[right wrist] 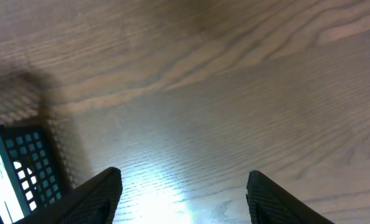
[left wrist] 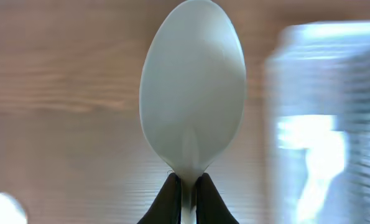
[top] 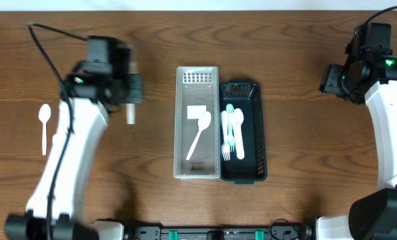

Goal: Pack container
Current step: 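Carry the spoon into the white basket and release it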

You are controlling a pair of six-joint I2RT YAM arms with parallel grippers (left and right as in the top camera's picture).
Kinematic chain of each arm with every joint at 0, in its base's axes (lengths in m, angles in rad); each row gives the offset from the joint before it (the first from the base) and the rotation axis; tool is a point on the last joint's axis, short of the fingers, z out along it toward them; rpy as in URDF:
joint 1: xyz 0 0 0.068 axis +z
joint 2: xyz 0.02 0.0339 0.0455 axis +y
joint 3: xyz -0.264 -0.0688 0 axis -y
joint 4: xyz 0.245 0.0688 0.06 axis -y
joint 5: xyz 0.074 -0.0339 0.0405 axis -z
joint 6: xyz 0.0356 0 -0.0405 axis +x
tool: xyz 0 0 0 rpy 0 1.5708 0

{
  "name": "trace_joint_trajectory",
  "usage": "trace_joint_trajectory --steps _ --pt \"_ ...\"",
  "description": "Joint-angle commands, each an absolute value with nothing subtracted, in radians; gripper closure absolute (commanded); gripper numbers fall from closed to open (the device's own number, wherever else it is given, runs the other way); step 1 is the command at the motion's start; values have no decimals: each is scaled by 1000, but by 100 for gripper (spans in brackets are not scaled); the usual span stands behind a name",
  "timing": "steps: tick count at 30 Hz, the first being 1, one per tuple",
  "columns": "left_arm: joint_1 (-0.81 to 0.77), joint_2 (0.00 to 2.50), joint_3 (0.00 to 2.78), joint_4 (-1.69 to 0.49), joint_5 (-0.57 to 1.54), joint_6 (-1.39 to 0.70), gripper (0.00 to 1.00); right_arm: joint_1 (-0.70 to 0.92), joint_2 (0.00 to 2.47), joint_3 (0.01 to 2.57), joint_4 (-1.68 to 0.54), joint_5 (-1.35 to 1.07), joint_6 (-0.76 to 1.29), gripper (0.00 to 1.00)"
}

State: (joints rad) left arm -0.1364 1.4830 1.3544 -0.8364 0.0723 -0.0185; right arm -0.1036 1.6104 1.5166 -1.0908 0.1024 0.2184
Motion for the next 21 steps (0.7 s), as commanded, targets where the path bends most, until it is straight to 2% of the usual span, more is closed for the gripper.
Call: trace_joint_trajectory --steps 1,5,10,21 --pt "-270 1462 1360 -862 64 -234 94 -111 1609 1524 -1089 108 212 32" --pt "-428 1494 1358 -871 64 -355 94 -111 1609 1524 -1090 108 212 32" --pt "-547 1575 1358 -867 64 -381 94 -111 1610 1524 -1089 109 211 32" --pt "-611 1800 1358 -850 60 -397 93 -111 1610 1523 -1093 109 171 32"
